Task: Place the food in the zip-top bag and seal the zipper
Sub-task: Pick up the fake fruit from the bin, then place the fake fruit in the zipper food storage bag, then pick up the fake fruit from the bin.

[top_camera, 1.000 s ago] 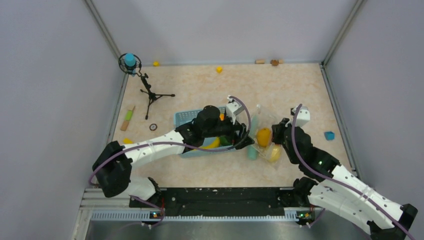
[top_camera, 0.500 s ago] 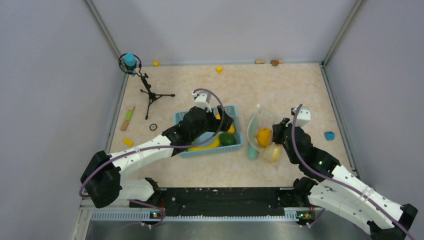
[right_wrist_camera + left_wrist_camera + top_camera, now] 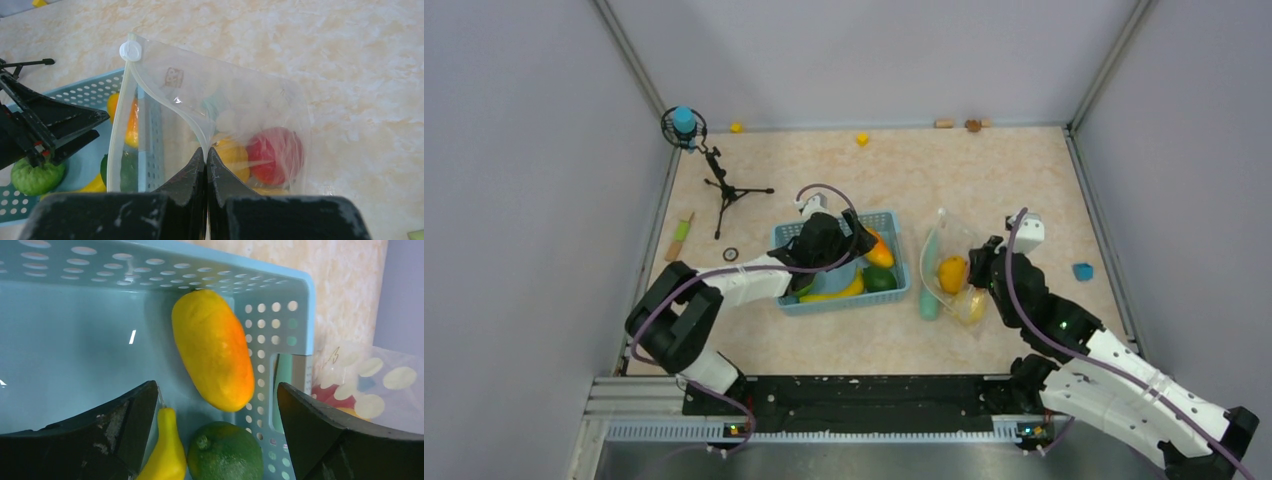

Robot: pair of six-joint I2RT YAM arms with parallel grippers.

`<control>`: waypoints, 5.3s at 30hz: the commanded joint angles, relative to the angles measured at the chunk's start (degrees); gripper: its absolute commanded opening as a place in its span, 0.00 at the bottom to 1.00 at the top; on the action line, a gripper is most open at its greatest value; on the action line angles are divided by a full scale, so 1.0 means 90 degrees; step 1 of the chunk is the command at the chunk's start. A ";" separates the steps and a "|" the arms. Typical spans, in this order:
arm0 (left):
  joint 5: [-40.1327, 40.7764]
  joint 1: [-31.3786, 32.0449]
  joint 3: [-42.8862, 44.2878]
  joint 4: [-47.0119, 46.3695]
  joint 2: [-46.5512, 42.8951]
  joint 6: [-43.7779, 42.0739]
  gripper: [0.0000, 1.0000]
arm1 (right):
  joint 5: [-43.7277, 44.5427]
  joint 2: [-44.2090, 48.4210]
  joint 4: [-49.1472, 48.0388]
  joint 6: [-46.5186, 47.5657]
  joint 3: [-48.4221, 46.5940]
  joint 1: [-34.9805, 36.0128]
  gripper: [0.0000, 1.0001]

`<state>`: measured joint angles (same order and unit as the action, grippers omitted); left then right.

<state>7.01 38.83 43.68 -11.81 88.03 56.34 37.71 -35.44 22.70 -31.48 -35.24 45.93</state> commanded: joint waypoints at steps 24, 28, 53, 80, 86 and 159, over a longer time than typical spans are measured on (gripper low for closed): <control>0.0132 -0.0159 0.0820 -0.1081 0.1683 0.0555 0.72 | 0.0235 -0.0079 -0.0198 0.0088 -0.0011 -0.0014 0.00; 0.0173 -0.0155 0.0859 -0.1059 0.1638 0.0455 0.46 | 0.0255 -0.0087 -0.0199 0.0085 -0.0009 -0.0014 0.00; 0.1121 0.0920 -0.0772 -0.2390 -0.2251 -0.2133 0.40 | 0.0010 0.0054 -0.0237 0.0196 0.0009 -0.0020 0.00; -0.1863 0.1494 -0.0276 -0.4155 -0.1478 -0.3354 0.40 | -0.0192 0.0015 -0.0237 0.0220 -0.0021 -0.0015 0.00; -0.1805 0.1614 0.0257 -0.4087 -0.0842 -0.3138 0.41 | -0.0218 0.0013 -0.0238 0.0209 -0.0021 -0.0017 0.00; 0.1220 0.0980 -0.0172 -0.0127 -0.2103 -0.3049 0.97 | 0.0622 0.0024 0.1655 -0.0939 -0.1848 -0.0012 0.00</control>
<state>25.96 50.33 43.48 -13.67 68.42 25.67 37.89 -36.71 34.28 -35.14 -48.82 45.93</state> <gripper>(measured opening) 0.968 0.004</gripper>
